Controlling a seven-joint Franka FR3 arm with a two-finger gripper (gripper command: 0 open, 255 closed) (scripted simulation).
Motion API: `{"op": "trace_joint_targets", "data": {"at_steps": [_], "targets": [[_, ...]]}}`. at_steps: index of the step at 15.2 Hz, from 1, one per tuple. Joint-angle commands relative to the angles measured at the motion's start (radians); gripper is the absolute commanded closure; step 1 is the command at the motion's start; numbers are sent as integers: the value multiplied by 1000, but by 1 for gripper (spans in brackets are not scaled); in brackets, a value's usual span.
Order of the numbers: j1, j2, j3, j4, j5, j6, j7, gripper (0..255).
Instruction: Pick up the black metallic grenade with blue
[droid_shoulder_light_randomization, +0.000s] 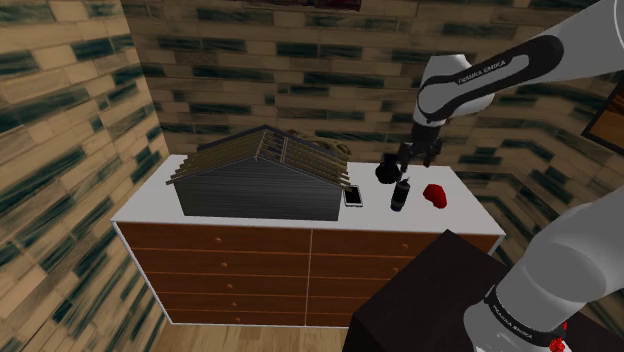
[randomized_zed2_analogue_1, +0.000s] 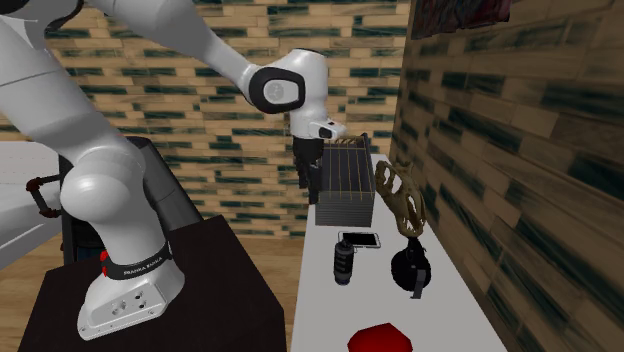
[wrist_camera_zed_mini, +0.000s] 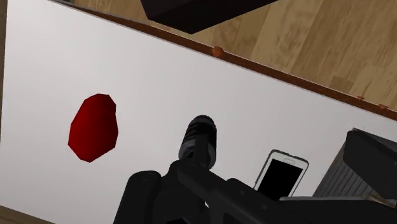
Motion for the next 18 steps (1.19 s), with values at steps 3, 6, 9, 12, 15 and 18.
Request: {"op": "trace_joint_targets", "data": {"at_steps": [3,6,9,12,15,18], "targets": [[-17,153,-33,40,3,129,-14,0],[-30,268,-54,83,19,211,-30,0],[-44,384,-69,138,47,282,-52,0],[-53,437,-71,158,63,318,-63,0],[-55,473,-68,153,75,358,-69,0],[-59,517,-62,149,91,404,-79,0]]}}
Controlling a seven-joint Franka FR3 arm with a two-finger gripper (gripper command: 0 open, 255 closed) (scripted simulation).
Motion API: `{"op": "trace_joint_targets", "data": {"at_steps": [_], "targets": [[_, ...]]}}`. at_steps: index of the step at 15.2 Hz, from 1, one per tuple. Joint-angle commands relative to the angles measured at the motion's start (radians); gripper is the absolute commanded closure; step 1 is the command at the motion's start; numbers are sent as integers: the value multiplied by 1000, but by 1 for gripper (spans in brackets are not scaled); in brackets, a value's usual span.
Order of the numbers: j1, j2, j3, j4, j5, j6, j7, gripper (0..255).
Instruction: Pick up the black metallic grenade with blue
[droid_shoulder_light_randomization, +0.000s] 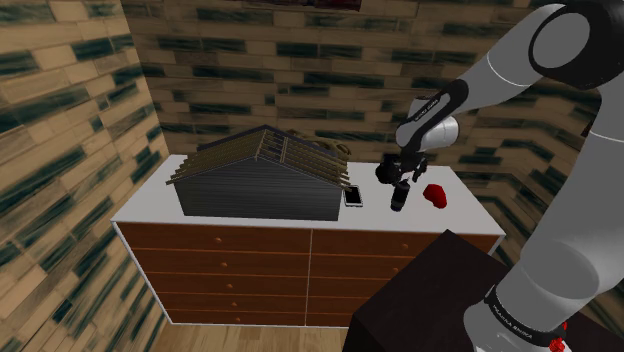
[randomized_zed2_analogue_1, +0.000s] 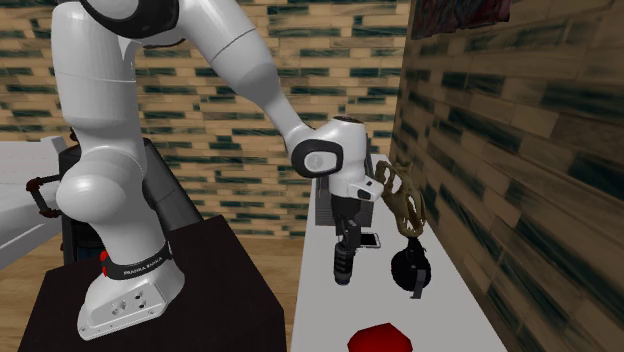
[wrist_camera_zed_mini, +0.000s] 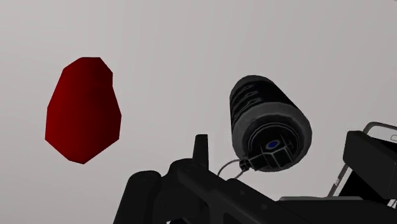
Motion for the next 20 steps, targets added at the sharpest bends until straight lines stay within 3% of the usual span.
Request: {"op": "trace_joint_targets", "data": {"at_steps": [1,2,3,12,20], "targets": [[-2,15,2,-4,6,19,-4,0],[-2,15,2,-4,6,19,-4,0],[-3,17,2,-3,7,20,-6,255],[-2,15,2,-4,6,19,-4,255],[6,-80,-9,8,-28,-86,14,255]]}}
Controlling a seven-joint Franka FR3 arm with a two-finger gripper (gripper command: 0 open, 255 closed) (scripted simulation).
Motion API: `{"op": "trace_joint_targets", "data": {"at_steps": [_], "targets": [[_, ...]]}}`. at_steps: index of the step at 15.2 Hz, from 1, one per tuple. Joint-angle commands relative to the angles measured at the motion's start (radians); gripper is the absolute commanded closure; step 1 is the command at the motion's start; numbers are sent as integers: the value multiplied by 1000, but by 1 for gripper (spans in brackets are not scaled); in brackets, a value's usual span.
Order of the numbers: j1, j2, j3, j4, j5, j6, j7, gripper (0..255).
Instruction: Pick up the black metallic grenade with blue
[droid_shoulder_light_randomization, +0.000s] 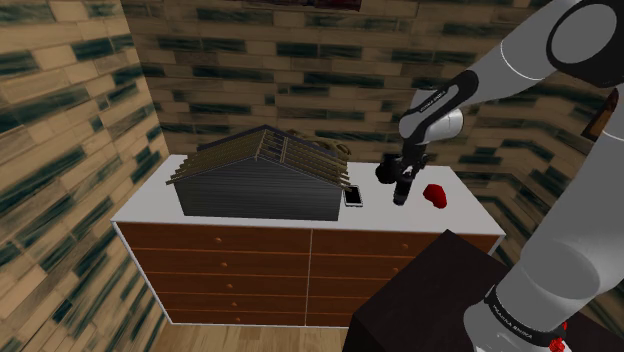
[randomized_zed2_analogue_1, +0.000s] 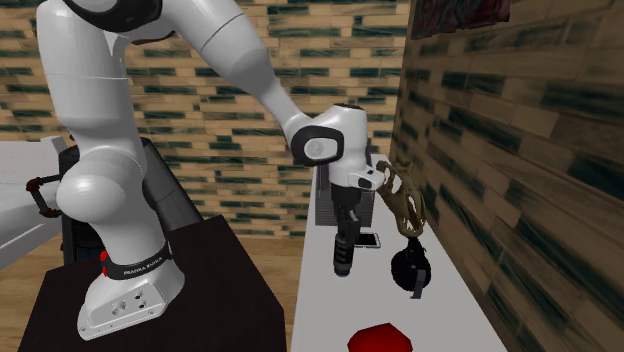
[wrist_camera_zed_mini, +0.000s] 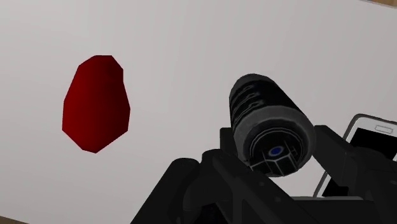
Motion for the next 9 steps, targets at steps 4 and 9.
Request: {"op": "trace_joint_targets", "data": {"at_steps": [4,9], "targets": [[3,-56,-3,13,-18,-68,9,255],[4,-88,-4,25,-27,-111,14,255]]}}
